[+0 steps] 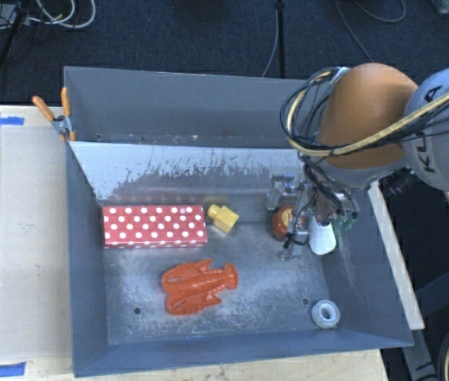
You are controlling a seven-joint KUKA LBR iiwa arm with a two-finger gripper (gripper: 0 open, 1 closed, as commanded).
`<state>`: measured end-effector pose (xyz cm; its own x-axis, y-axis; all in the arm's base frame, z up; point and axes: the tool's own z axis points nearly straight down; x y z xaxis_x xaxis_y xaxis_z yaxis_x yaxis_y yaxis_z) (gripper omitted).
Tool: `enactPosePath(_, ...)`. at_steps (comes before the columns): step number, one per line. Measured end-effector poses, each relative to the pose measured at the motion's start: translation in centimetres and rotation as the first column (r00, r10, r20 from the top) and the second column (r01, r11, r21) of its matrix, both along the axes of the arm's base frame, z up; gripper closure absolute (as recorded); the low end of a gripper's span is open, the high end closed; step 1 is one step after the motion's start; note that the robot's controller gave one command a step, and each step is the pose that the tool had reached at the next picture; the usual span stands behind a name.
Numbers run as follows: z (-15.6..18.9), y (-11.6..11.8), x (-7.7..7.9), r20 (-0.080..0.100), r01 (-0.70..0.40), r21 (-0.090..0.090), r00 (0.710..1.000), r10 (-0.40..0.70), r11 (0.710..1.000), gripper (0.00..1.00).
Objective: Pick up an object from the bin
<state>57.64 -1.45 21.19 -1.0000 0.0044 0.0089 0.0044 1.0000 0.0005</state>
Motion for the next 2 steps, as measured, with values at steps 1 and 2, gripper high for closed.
enactPosePath(1, 0.5, 0.0, 0.1, 0.008, 0.000, 0.000, 1.000, 0.000, 1.000, 0.00)
enactPosePath(2, -5.6, 2.7, -2.0, 0.006, -0.091, 0.000, 0.996, 0.091, 0.996, 0.00)
